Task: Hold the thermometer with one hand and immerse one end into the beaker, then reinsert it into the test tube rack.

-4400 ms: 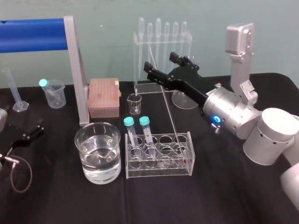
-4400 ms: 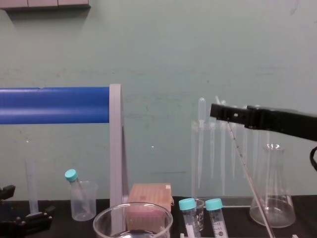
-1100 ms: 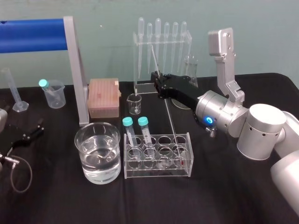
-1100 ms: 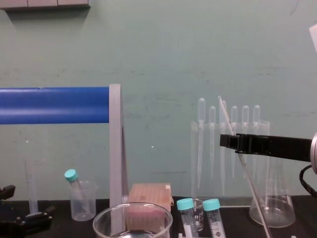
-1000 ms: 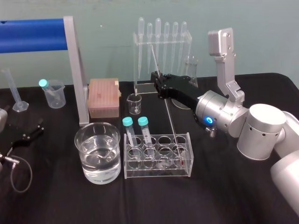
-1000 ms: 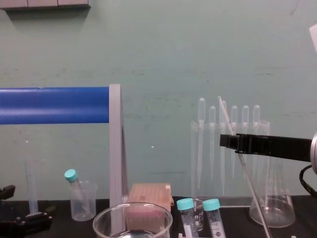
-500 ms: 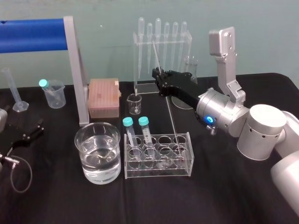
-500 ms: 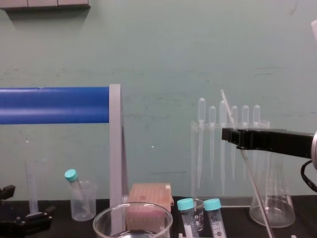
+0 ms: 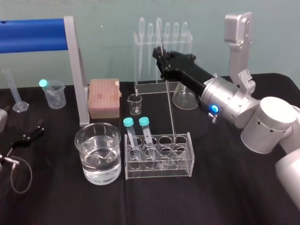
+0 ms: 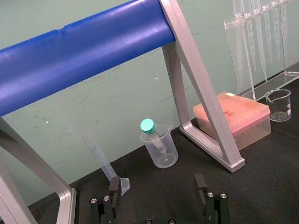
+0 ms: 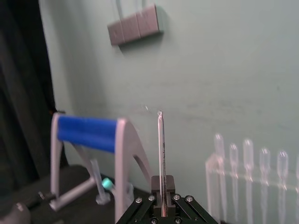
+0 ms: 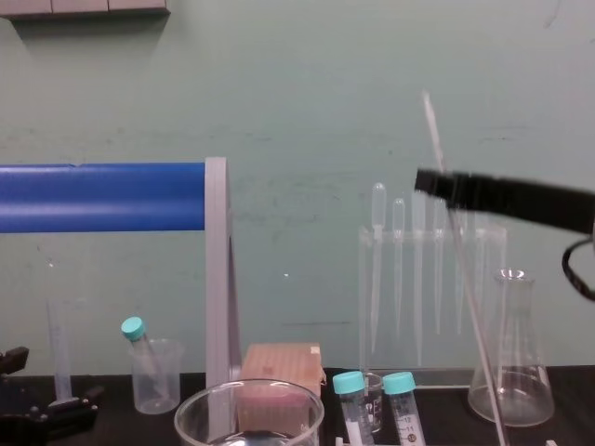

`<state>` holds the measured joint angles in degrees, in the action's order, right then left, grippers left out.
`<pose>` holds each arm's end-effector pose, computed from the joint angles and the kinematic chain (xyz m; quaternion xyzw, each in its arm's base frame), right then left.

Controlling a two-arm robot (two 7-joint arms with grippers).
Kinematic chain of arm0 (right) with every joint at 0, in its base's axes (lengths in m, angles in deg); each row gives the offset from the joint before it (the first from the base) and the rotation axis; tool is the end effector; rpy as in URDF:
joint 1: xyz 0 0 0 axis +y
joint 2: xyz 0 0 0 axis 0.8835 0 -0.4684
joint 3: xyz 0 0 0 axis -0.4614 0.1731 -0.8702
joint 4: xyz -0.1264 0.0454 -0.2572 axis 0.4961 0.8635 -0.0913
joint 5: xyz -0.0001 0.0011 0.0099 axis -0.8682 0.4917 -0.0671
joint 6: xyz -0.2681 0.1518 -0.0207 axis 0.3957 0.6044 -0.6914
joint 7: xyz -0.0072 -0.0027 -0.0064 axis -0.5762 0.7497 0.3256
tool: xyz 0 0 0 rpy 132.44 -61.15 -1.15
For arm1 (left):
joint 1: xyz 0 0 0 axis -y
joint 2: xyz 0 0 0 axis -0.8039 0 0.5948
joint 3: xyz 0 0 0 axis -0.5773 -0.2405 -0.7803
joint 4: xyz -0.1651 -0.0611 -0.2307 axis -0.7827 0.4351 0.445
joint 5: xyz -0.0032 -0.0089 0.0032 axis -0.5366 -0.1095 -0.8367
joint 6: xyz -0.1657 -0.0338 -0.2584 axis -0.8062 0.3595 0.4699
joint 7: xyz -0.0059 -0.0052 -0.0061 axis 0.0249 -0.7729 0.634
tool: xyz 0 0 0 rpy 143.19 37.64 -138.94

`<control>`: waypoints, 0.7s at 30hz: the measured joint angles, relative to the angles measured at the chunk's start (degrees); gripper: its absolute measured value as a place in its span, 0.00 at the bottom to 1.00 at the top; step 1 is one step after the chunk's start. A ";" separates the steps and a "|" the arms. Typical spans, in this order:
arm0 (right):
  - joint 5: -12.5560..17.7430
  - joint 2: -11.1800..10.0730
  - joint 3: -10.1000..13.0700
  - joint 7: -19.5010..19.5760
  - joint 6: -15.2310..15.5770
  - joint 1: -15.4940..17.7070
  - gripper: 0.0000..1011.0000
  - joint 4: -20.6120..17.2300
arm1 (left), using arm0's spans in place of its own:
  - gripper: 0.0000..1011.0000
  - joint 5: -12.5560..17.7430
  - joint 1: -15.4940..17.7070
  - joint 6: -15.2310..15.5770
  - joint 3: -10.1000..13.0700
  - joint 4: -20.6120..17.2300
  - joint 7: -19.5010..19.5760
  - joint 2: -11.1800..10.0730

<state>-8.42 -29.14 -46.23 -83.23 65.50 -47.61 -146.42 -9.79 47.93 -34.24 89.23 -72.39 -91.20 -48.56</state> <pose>0.4028 -0.0063 -0.1961 0.0689 0.0062 -0.4539 0.8884 0.3581 0.0827 -0.3022 0.1415 -0.1325 0.5799 0.7913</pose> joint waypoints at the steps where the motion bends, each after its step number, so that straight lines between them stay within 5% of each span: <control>1: 0.84 0.06 0.33 -0.55 -0.27 -0.20 0.05 -0.45 | 1.00 0.00 0.00 0.00 0.00 0.00 0.00 0.00; 11: 5.25 0.66 1.02 -4.46 -5.00 -2.84 0.05 -2.15 | 1.00 0.00 0.00 0.00 0.00 0.00 0.00 0.00; 21: 8.88 2.61 -1.32 -10.83 -10.29 -7.26 0.05 1.20 | 1.00 0.00 0.00 0.00 0.00 0.00 0.00 0.00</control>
<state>0.46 -26.53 -47.54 -94.06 55.21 -54.88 -145.22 -9.79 47.93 -34.24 89.23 -72.39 -91.20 -48.56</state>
